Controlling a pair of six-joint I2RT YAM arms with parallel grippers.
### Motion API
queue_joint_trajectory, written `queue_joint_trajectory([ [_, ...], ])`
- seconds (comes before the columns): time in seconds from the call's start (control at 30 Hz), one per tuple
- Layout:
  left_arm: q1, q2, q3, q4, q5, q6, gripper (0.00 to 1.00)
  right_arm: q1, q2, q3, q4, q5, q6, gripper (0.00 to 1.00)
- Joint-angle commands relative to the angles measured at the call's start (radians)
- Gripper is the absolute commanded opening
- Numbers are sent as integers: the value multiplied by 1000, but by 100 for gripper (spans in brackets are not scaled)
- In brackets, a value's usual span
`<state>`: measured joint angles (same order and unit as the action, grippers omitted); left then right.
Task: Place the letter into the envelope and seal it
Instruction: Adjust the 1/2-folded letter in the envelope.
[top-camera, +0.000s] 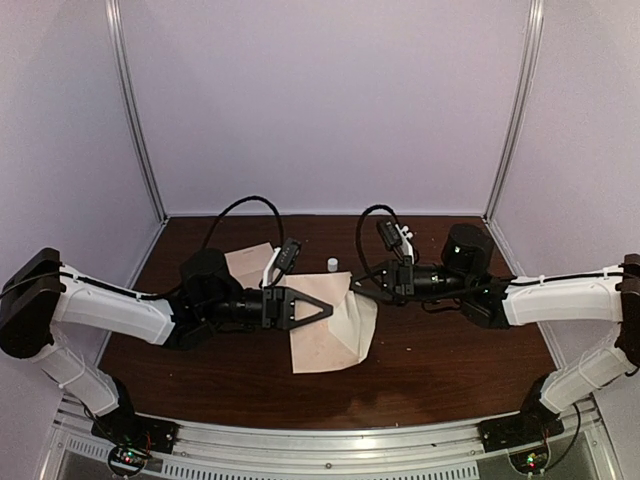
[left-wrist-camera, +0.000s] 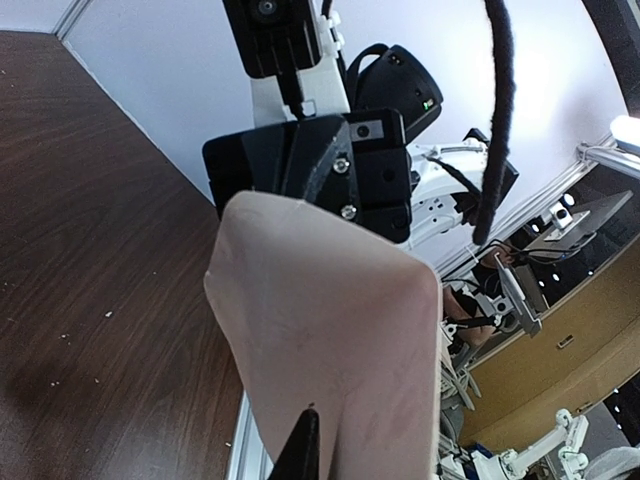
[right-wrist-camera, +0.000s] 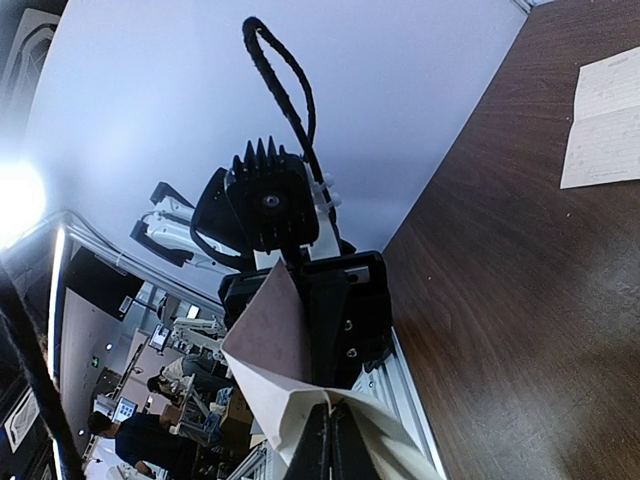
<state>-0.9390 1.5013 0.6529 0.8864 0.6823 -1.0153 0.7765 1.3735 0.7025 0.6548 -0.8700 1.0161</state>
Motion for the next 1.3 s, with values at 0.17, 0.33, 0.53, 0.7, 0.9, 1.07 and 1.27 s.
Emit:
queue_joint_trajectory([
  [0.17, 1, -59, -31, -34, -138, -8, 5, 18, -42, -11, -14, 5, -39, 7],
  [0.33, 0, -52, -29, 34, -84, -14, 3, 19, -36, -50, 33, -26, -13, 17],
  [0.53, 0, -62, -21, 49, -79, -12, 3, 35, -36, -68, 59, -68, -6, 23],
  [0.7, 0, -57, -17, 42, -78, -11, 4, 58, -44, -67, 41, -74, -19, 15],
  [0.9, -1, -43, -1, 20, -56, -7, 15, 70, -15, -31, 6, -51, -40, 0],
  [1.07, -1, -44, 22, -48, -54, 23, 16, 79, 12, 5, -30, -43, -66, 0],
  [1.27, -1, -44, 30, -78, -59, 37, 15, 89, 38, 31, -57, -36, -83, 0],
])
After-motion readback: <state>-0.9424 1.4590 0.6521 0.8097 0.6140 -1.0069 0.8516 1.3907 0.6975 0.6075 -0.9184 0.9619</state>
